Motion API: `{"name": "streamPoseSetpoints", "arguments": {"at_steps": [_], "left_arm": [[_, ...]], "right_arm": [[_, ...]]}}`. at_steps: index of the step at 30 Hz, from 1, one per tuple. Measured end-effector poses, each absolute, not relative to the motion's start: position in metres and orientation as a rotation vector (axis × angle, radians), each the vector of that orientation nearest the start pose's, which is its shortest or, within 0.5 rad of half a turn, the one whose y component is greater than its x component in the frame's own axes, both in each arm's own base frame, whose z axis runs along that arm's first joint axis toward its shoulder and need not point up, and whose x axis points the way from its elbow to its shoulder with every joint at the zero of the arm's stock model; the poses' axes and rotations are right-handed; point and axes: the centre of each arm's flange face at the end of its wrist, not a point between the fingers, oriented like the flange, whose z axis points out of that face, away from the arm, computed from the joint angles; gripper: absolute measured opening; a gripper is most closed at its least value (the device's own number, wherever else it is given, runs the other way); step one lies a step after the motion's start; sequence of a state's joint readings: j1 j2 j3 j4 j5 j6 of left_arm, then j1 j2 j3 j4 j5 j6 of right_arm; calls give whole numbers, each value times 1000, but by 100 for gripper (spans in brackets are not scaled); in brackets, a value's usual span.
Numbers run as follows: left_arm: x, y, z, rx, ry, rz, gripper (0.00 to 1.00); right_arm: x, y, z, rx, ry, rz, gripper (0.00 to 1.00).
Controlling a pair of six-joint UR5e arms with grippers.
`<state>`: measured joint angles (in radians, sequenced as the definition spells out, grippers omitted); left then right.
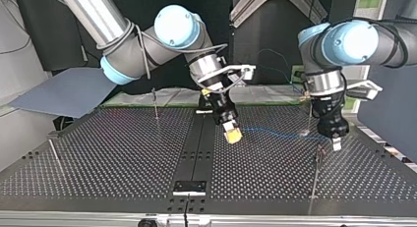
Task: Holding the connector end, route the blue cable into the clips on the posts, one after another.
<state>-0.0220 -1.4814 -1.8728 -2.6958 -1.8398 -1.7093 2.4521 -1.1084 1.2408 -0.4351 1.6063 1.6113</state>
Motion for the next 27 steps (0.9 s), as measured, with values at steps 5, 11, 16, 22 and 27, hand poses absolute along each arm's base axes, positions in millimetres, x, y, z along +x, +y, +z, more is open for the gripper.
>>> {"name": "streamPoseSetpoints", "arguments": {"at_steps": [5,11,16,22,27], "left_arm": [[467,-112,433,-300,1297,17,0],[478,-105,427,-296,1309,11,0],[489,-99,423,-287,1315,4,0],[501,-91,423,-273,1304,-19,0],[507,-83,424,-272,1298,-28,0]], "right_arm": [[625,-349,423,1485,-611,2047,0],[625,-350,420,1494,-615,2041,0],[625,-350,419,1498,-617,2038,0],[625,-352,416,1501,-619,2034,0],[624,-355,415,1500,-621,2028,0]]}}
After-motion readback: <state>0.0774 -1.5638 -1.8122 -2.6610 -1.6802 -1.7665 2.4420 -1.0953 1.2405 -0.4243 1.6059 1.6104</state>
